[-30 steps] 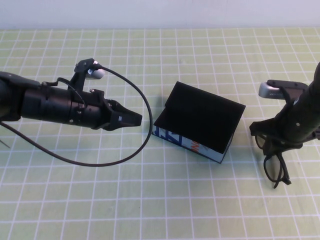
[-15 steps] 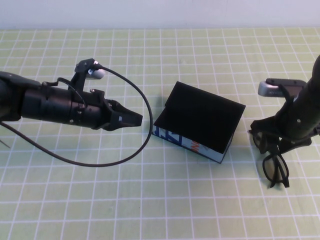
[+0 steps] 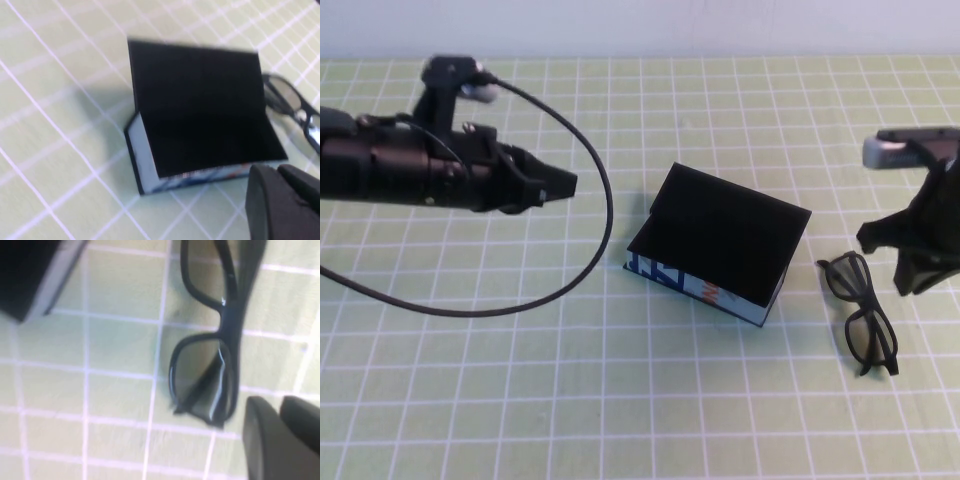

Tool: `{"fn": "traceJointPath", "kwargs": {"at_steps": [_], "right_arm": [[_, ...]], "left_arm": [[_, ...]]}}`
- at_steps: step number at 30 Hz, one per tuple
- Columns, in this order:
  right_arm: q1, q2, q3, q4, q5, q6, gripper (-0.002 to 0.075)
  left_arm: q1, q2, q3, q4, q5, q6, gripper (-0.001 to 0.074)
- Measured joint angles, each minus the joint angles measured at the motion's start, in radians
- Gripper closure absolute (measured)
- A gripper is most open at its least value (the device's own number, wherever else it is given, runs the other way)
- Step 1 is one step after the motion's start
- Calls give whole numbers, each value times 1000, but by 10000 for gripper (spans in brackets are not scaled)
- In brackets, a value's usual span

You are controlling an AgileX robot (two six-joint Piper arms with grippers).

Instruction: Take glasses out of glasses case

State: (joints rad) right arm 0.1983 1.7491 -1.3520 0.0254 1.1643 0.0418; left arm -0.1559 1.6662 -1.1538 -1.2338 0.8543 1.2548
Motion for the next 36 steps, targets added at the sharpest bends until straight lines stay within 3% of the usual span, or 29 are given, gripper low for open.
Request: {"fn": "traceJointPath", "kwargs": {"at_steps": [3,9,25,31,36], "right_arm": [[0,-97,2,-2,29,3,722],[0,-386,111,1,45,23,741],[-1,-1238,526,128,2,-42,742],[-4,-1396,644,243,-133,-140,742],[-6,-1501,774,340,-378,-192,742]], "left_arm": [[0,-67,0,7,-27,-8,739],[0,-234,79,7,-144,-10,739],[0,-1101,621,-66,-509,33,739],[0,-1376,820,-68,-544,44,739],[0,-1573,987,-66,-579,59,739]]}}
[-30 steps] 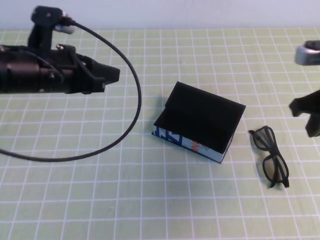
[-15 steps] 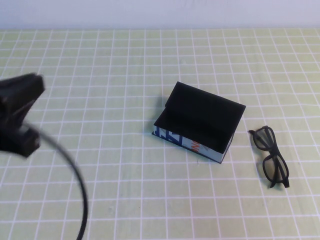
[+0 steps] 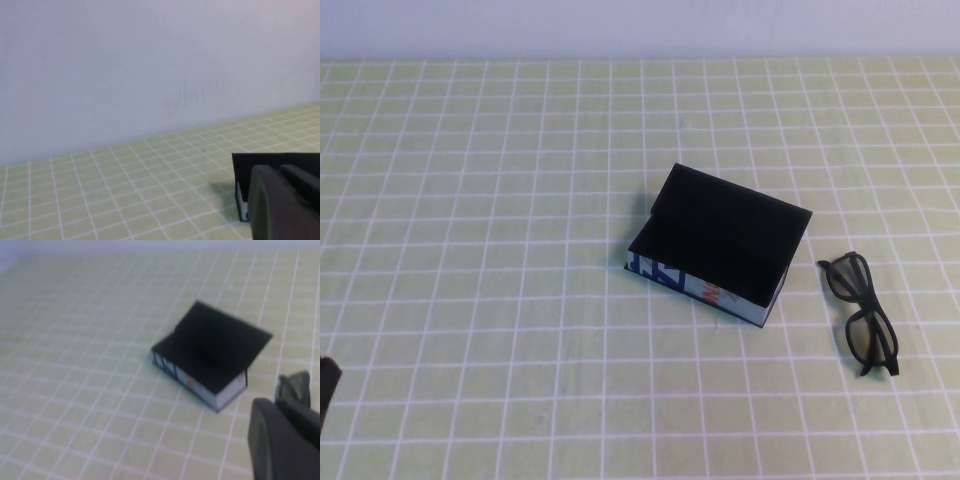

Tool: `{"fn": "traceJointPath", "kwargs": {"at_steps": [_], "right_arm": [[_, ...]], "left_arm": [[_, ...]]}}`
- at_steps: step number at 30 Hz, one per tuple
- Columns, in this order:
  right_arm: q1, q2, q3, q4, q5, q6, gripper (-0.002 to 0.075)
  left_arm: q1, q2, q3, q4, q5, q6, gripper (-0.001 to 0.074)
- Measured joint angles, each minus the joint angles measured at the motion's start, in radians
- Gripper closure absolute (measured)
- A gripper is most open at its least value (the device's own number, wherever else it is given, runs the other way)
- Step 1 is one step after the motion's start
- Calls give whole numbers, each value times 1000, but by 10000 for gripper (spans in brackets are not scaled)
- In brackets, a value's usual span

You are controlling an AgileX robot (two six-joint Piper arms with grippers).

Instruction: Take glasses out of glasses case

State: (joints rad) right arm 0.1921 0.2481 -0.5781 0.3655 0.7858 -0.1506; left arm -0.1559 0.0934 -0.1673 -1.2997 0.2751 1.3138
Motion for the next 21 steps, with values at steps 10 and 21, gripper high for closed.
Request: {"fn": "traceJointPath", "kwargs": {"at_steps": [10,21], "right_arm": [[0,-43,222,156,-401,-187,743],[0,-43,227,164,-424,-194,743]], "left_arm": [[0,-78,192,-31,-156,2,739],[0,-78,192,-47,-172,2,739]]}}
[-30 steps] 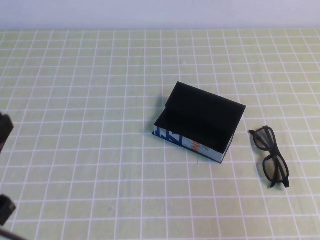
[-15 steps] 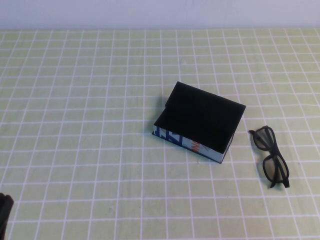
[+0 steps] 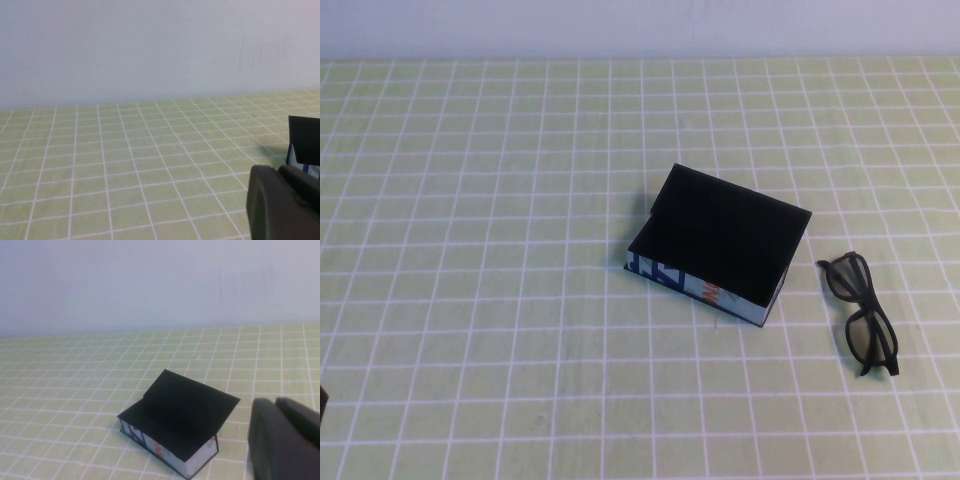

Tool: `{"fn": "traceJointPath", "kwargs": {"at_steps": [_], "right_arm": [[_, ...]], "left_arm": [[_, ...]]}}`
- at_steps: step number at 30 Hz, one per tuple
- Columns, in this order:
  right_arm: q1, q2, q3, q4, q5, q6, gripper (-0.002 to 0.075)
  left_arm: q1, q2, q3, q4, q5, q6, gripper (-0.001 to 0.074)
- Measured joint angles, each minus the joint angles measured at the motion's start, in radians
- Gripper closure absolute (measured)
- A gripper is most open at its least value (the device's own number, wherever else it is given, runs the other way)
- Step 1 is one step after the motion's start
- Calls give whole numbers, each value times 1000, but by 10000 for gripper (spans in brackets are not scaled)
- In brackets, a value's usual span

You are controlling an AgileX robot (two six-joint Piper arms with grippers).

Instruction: Take glasses out of glasses case

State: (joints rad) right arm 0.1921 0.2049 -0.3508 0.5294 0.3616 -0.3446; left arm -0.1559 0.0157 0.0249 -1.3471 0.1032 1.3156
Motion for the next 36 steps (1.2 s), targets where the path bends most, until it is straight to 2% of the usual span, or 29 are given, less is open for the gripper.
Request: {"fn": "traceJointPath", "kwargs": {"at_steps": [4,8,15,21,26,36], "right_arm": [[0,0,0,-4,-3,-2,743],[0,-2,5,-113,-24,-2,743],[-88,-34,181,-162,-311,-2,743],[-115,-146,350,-158,-439,-2,743],[-121,-213,377,-156,-411,-19,743],[-121,-213,378,-145,-202,-28,743]], "left_arm": [[0,0,0,-1,0,0,739],[0,0,0,-2,0,0,739],[0,0,0,-2,0,0,739],[0,0,0,-2,0,0,739],[0,0,0,-2,0,0,739],[0,0,0,-2,0,0,739]]}}
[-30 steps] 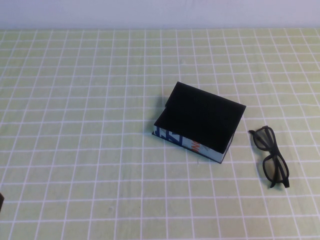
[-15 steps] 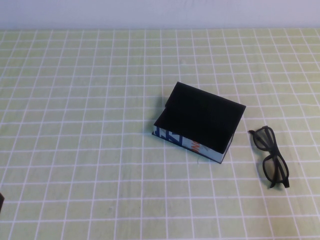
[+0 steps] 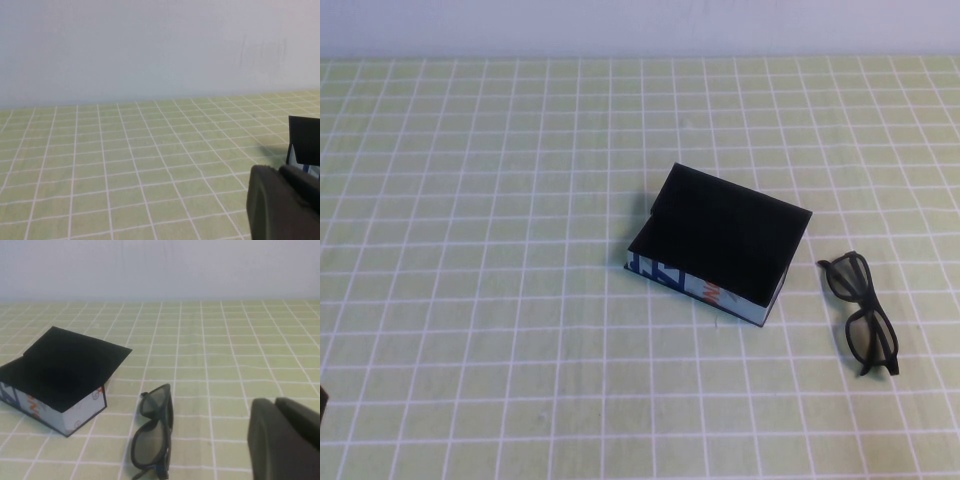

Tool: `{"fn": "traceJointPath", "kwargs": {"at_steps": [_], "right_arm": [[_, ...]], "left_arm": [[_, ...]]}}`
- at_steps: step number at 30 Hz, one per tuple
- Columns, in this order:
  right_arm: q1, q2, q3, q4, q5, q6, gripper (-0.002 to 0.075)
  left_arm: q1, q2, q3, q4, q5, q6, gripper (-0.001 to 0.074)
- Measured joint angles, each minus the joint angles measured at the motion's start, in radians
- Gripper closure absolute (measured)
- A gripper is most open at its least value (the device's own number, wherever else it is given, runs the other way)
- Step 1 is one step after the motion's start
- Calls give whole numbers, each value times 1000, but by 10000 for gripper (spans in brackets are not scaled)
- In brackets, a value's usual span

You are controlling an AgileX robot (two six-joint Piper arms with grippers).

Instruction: Take glasses out of glasses case

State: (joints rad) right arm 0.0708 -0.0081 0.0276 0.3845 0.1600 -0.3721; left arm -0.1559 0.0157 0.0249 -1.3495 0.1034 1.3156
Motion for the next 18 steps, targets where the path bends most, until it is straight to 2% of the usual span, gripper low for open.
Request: {"fn": "traceJointPath", "kwargs": {"at_steps": [5,11,18], "right_arm": [[0,0,0,-4,21,4,743],[0,0,0,-165,141,209,743],[0,0,0,-185,155,249,743]], "left_arm": [[0,0,0,0,0,0,739],[0,0,0,0,0,0,739],[0,0,0,0,0,0,739]]}}
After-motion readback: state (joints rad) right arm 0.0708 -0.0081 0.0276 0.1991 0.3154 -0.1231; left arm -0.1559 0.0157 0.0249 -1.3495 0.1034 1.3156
